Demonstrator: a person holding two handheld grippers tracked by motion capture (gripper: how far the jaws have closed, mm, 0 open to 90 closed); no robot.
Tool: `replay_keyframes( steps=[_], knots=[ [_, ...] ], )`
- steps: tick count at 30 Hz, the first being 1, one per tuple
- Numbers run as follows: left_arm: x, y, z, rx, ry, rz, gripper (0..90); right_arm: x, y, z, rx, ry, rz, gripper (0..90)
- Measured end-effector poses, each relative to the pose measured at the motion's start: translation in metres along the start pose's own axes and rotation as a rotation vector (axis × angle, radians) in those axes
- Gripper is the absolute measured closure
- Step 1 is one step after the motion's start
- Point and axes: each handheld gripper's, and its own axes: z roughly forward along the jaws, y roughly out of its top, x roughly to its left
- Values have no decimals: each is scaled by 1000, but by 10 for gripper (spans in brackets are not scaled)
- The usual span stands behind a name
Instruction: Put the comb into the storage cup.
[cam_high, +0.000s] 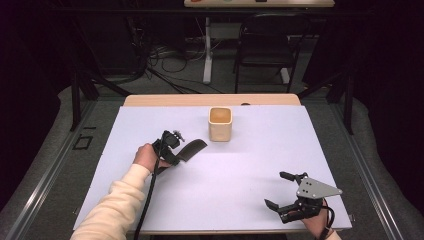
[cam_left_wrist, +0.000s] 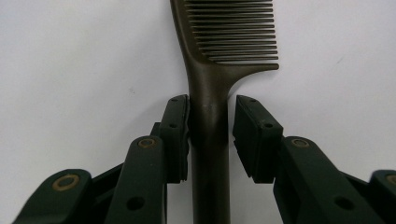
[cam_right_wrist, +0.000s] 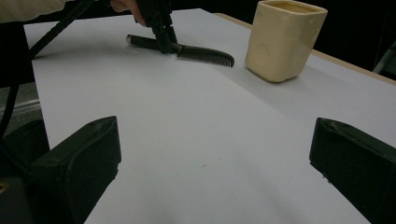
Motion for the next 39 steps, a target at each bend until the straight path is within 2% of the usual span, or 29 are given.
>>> replay_keyframes(
  steps=[8, 12, 22, 26, 29, 39],
  knots=[
    [-1, 0, 0, 1, -10, -6, 695, 0, 0, 0, 1, 1, 0, 15],
    [-1, 0, 0, 2, -6, -25, 705, 0, 0, 0, 1, 2, -3, 15],
    [0, -2, -1, -11, -15, -40, 723, 0, 0, 0, 1, -1, -1, 15],
    [2, -4, -2, -25, -12, -49, 724, 0, 0, -1, 1, -2, -2, 15],
    [3, -7, -7, -55, -20, -60, 724, 0, 0, -1, 1, -3, -1, 15],
    [0, -14, -17, -97, -27, -62, 724, 0, 0, -1, 2, -3, 0, 15]
  ],
)
